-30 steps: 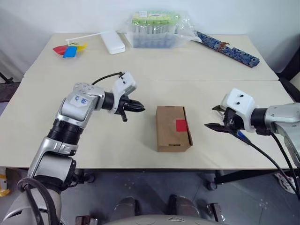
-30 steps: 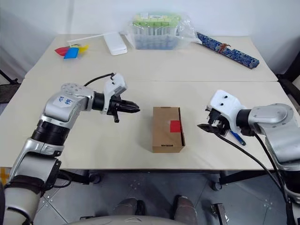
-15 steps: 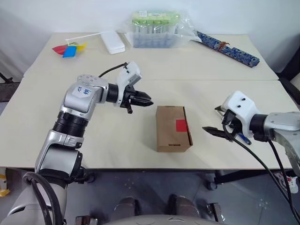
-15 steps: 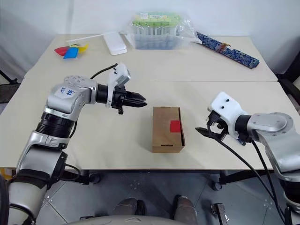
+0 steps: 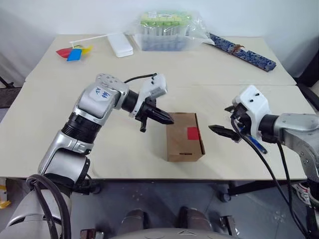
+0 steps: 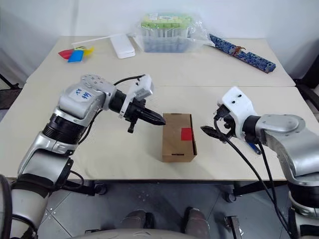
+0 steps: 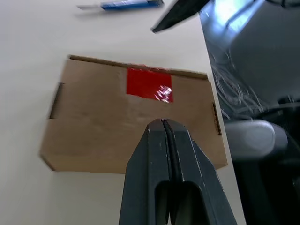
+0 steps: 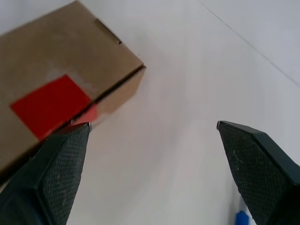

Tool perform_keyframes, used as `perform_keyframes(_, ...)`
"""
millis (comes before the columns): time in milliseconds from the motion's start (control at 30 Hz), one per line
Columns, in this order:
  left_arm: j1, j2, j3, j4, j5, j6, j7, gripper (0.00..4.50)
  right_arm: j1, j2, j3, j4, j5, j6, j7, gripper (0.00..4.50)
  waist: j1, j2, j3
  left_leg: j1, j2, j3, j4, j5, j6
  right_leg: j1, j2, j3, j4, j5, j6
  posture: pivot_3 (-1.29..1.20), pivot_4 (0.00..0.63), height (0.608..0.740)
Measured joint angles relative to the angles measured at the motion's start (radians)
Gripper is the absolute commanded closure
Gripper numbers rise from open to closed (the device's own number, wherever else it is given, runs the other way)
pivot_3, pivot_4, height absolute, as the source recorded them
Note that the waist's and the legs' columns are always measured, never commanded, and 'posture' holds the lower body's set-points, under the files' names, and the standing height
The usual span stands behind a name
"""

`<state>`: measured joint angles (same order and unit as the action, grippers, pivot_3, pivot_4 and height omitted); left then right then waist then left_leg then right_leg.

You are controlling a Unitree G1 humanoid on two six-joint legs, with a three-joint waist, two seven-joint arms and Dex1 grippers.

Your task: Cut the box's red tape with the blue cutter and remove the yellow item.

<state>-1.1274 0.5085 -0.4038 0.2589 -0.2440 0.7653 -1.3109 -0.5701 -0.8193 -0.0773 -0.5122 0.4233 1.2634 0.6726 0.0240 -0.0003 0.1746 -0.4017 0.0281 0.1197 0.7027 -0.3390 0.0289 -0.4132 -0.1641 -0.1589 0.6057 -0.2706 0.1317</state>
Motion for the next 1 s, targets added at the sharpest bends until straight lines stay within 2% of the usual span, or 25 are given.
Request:
perform_keyframes(300,0.006,-0.082,-0.087,0.123,0.101,-0.140,-0.005,4.49,-0.039,0.182,0.030,0.003,0.027,0.195,-0.137,0.00,-0.002,0.000,0.000,-0.001,0.000,0.000,0.000,0.000,0.000,-0.002,0.000,0.000,0.001,0.000,0.000,0.00,0.150,0.740)
perform_keyframes(600,0.006,-0.097,-0.086,0.148,0.139,-0.200,-0.026,4.49,-0.018,0.191,0.027,0.001,0.029,0.187,-0.167,0.00,-0.001,0.000,-0.001,0.001,0.000,0.000,0.001,0.000,0.000,0.000,0.000,0.001,0.002,0.000,0.000,0.00,0.150,0.740)
perform_keyframes(1000,0.009,-0.111,-0.086,0.154,0.163,-0.233,-0.044,4.49,0.030,0.088,0.042,0.052,0.034,0.058,-0.121,0.00,0.004,-0.004,-0.003,0.005,0.000,-0.001,0.002,0.000,0.001,0.006,-0.001,0.001,0.002,0.000,0.000,0.00,0.150,0.740)
